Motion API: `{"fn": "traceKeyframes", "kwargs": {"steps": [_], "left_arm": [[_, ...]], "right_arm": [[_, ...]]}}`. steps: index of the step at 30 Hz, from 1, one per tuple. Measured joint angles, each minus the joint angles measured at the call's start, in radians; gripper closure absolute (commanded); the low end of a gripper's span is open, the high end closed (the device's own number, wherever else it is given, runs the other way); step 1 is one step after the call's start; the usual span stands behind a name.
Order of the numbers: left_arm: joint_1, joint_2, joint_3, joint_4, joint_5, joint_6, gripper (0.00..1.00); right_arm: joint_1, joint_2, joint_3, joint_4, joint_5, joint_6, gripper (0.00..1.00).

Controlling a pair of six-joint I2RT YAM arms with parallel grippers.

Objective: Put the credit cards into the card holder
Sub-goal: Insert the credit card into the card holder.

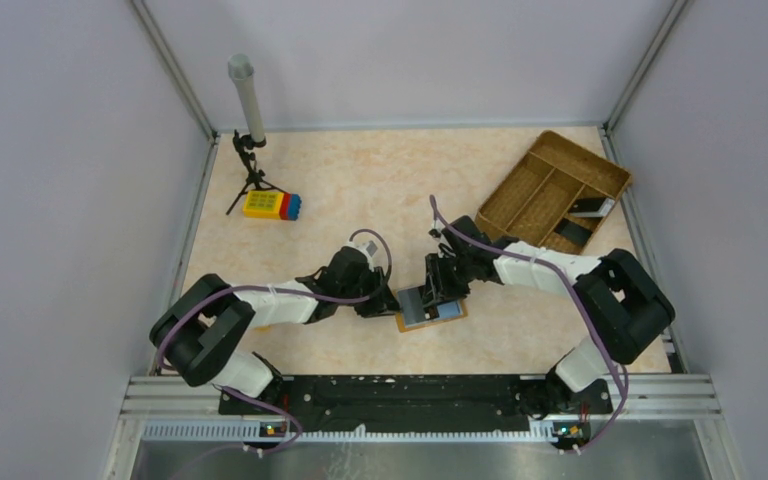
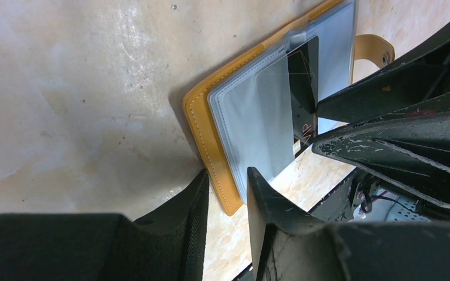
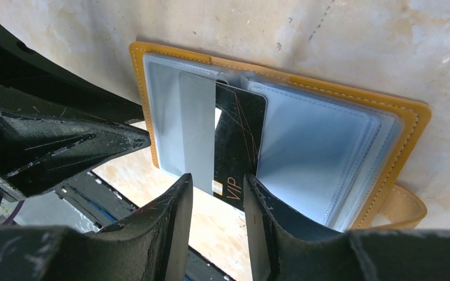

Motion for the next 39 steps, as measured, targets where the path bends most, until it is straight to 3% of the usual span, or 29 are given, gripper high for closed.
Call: {"fn": "traceKeyframes", "kwargs": {"steps": [15, 32, 39], "left_arm": [[0.0, 0.006, 0.0, 0.008, 0.0, -0.004, 0.71], [0.0, 0.011, 0.0, 0.013, 0.007, -0.004, 0.72], [0.0, 0.011, 0.0, 0.013, 0.007, -0.004, 0.71]], "right_arm": [[0.008, 0.009, 0.029, -0.042, 0.126, 0.019, 0.61], [0.073, 0.052, 0.044, 0.01, 0.074, 0.063, 0.69], [0.099, 0.07, 0.064, -0.016, 0.087, 0.071, 0.67]]}}
